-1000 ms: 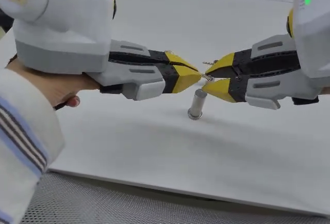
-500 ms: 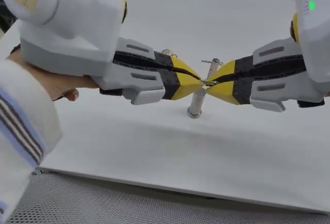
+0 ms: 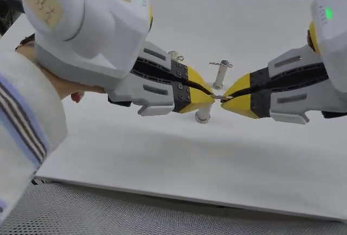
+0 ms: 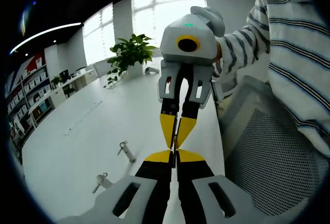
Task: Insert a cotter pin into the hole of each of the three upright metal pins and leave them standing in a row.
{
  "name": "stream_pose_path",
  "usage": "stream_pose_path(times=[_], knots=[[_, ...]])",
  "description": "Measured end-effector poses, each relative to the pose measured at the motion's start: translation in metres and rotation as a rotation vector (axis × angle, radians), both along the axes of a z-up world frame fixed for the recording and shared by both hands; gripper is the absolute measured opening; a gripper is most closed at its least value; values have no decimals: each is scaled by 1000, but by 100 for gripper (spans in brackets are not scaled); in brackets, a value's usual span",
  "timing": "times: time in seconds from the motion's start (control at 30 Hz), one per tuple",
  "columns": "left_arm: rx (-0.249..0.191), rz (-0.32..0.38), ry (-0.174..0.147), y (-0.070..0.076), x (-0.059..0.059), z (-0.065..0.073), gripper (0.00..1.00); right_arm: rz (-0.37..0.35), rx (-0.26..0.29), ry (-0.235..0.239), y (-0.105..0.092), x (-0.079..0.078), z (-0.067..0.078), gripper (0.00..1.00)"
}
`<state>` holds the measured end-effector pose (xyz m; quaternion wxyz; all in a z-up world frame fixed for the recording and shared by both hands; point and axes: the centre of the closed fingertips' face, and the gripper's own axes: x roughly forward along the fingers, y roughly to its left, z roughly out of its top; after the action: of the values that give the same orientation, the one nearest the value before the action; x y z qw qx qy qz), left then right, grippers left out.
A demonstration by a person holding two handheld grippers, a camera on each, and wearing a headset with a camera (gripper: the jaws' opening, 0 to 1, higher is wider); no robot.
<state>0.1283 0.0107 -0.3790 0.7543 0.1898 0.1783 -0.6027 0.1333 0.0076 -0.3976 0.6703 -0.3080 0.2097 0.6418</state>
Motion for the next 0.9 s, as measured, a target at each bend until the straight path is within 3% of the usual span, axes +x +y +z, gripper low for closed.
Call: stream_pose_path(times=[0.3, 0.37, 0.5, 0.67, 0.9], knots=[[30, -3, -20, 3, 6, -8, 0, -9, -3, -2, -3, 2, 0, 0], [41, -3, -37, 4, 9, -9, 0, -14, -6, -2, -4, 3, -2, 0], [59, 26, -35, 9, 17, -17, 2, -42, 0, 3, -10, 7, -6, 0], [63, 78, -13, 16, 27, -23, 13, -99, 2, 19, -22, 15, -14, 0], [85, 100, 17, 16, 35, -35, 13, -180, -10, 48, -37, 25, -34, 0]])
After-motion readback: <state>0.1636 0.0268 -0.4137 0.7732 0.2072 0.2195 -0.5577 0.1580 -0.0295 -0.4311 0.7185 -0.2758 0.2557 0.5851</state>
